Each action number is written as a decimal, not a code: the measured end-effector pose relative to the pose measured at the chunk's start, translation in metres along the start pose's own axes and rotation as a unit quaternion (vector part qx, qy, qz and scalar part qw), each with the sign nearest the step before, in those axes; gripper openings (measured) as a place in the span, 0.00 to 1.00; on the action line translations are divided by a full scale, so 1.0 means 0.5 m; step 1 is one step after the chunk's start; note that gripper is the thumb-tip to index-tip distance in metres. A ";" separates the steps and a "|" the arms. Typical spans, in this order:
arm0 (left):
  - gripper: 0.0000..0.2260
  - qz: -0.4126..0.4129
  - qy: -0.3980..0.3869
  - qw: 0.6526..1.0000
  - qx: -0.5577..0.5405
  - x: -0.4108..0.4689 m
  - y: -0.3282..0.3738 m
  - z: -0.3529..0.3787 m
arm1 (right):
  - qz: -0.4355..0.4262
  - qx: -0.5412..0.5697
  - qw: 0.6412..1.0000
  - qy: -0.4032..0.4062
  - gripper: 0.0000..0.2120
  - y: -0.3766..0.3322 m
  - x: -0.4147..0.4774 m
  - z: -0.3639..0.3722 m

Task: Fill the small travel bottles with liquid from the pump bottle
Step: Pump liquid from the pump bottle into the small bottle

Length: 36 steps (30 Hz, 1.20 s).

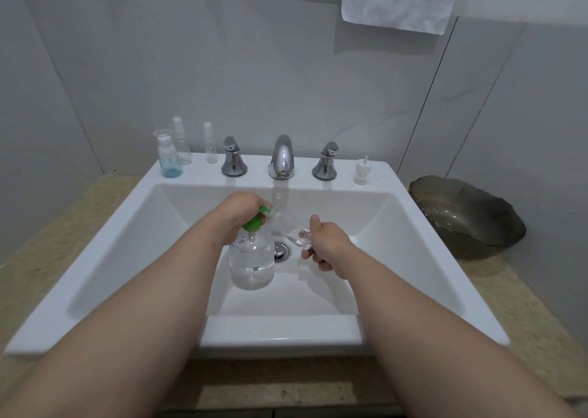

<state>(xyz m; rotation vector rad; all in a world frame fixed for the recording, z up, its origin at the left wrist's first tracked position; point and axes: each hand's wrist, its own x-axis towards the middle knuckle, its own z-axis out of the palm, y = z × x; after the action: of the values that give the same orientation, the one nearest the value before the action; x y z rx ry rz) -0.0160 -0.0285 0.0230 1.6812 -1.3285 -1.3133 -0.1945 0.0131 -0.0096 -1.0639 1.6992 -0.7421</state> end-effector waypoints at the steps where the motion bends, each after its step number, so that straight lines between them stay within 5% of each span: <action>1: 0.04 -0.002 0.002 1.000 -0.002 0.002 0.000 0.001 | 0.000 0.000 1.000 0.000 0.26 0.000 0.000 0.000; 8: 0.05 -0.005 0.010 1.000 -0.013 0.002 0.001 0.002 | -0.001 -0.002 1.000 0.002 0.26 0.004 0.006 0.000; 14: 0.16 0.007 0.015 1.000 -0.011 0.010 0.005 0.004 | 0.002 0.000 1.000 0.002 0.24 0.001 -0.001 -0.001; 20: 0.05 0.001 0.007 1.000 -0.015 0.003 -0.002 0.006 | 0.004 0.002 1.000 0.003 0.25 0.002 0.002 -0.001; 36: 0.17 0.014 -0.002 1.000 -0.008 -0.004 0.015 0.012 | 0.009 0.007 1.000 -0.001 0.26 0.002 -0.002 -0.002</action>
<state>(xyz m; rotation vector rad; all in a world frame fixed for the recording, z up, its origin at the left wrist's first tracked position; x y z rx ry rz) -0.0243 -0.0282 0.0286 1.6448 -1.3366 -1.3089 -0.1957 0.0145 -0.0095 -1.0379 1.6973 -0.7416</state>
